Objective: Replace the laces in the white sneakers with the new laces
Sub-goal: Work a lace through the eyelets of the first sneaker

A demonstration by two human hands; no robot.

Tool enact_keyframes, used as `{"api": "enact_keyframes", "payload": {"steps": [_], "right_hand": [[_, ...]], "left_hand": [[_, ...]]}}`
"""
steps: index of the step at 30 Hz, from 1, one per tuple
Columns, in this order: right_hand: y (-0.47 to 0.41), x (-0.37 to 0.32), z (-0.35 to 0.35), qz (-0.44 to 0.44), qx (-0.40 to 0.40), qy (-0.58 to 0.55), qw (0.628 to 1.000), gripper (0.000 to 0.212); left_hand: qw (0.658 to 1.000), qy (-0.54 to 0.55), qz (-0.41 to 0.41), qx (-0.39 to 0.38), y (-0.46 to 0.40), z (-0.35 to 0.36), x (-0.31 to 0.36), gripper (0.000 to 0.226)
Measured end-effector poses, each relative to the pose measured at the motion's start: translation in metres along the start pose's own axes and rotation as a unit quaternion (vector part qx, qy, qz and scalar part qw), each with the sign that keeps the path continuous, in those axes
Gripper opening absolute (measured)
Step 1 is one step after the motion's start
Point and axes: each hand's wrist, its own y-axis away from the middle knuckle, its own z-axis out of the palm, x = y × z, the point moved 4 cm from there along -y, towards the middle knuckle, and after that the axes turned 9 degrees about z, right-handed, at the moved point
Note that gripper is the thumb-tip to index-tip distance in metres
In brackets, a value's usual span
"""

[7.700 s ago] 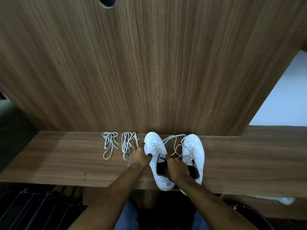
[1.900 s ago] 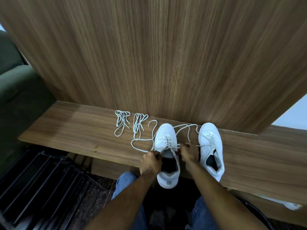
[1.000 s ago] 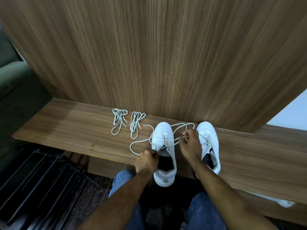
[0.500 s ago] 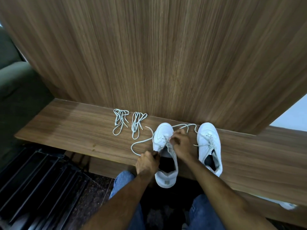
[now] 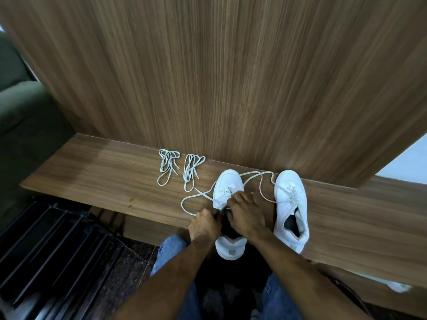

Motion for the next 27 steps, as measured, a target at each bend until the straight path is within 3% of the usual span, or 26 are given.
{"api": "enact_keyframes", "payload": {"steps": [2, 5, 9, 12, 14, 16, 18, 20, 23, 27], "right_hand": [[-0.006, 0.001, 0.004, 0.013, -0.014, -0.036, 0.999, 0.019], [-0.016, 0.017, -0.011, 0.086, -0.005, -0.194, 0.977, 0.016], [-0.019, 0.052, -0.054, 0.228, 0.129, -0.42, 0.869, 0.014], [-0.015, 0.071, -0.074, 0.294, 0.22, -0.461, 0.808, 0.015], [-0.012, 0.076, -0.073, 0.314, 0.234, -0.457, 0.798, 0.013], [-0.011, 0.073, -0.063, 0.308, 0.194, -0.396, 0.843, 0.005], [-0.009, 0.061, -0.047, 0.228, 0.141, -0.257, 0.928, 0.033], [-0.005, 0.04, -0.029, 0.12, 0.087, -0.15, 0.978, 0.045], [0.002, 0.008, -0.009, 0.026, 0.042, -0.047, 0.998, 0.034], [-0.004, 0.001, -0.006, 0.009, 0.052, 0.04, 0.998, 0.018]], "left_hand": [[1.0, 0.0, -0.001, -0.001, 0.001, -0.001, 0.0, 0.047], [1.0, -0.002, -0.001, -0.001, 0.001, -0.001, -0.001, 0.051], [1.0, -0.009, 0.0, -0.004, 0.001, -0.001, 0.001, 0.05], [1.0, -0.003, 0.002, -0.001, 0.001, -0.002, 0.002, 0.046], [1.0, -0.004, 0.002, 0.001, 0.002, -0.003, 0.003, 0.045], [1.0, -0.003, -0.002, 0.001, 0.002, -0.003, 0.003, 0.048], [1.0, -0.001, -0.007, 0.002, 0.002, -0.003, 0.003, 0.049], [1.0, -0.001, -0.005, 0.001, 0.001, -0.002, 0.002, 0.049], [1.0, -0.009, -0.005, -0.005, 0.001, -0.001, 0.0, 0.052], [1.0, -0.002, -0.006, -0.003, 0.0, -0.001, 0.0, 0.052]]}}
